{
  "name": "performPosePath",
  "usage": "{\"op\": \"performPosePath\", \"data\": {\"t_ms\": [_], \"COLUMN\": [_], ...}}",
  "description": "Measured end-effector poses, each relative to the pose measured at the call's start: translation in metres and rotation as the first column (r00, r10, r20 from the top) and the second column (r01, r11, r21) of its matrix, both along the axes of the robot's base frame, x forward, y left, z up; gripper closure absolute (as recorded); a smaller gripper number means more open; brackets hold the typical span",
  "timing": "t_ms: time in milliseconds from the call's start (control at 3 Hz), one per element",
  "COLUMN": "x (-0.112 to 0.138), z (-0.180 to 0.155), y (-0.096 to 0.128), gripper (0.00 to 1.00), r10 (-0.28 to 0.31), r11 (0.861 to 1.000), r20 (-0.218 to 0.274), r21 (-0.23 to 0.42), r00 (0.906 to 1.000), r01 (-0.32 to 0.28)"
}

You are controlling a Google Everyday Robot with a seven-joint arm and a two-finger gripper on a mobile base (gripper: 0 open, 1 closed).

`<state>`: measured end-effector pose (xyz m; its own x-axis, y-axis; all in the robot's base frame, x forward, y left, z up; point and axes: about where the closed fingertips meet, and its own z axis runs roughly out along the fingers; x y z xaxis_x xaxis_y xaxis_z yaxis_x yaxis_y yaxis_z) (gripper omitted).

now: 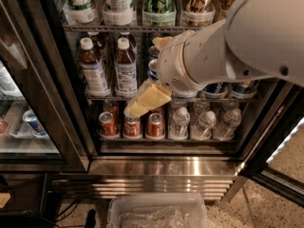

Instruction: Pick 7up can from top shelf of fridge

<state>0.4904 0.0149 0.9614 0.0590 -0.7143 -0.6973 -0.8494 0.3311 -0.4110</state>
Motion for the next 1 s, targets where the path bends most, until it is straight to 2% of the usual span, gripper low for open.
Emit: {"op": "performPosePath", "data": {"t_ms": [333,667,1000], "x": [0.015,0.02,0.024], "z": [0.016,0.033,0.037], "y": [0.02,0.029,0.022], "gripper": [0.0,0.0,0.0], "r10": [-0.078,-0.136,-0.174], "r11": [0.996,0.991,0.985], "r20": [0.06,0.124,0.136], "r21": [0.039,0.018,0.008], "r00": [0.9951,0.9829,0.9754], "r01": [0.076,0.135,0.174]}}
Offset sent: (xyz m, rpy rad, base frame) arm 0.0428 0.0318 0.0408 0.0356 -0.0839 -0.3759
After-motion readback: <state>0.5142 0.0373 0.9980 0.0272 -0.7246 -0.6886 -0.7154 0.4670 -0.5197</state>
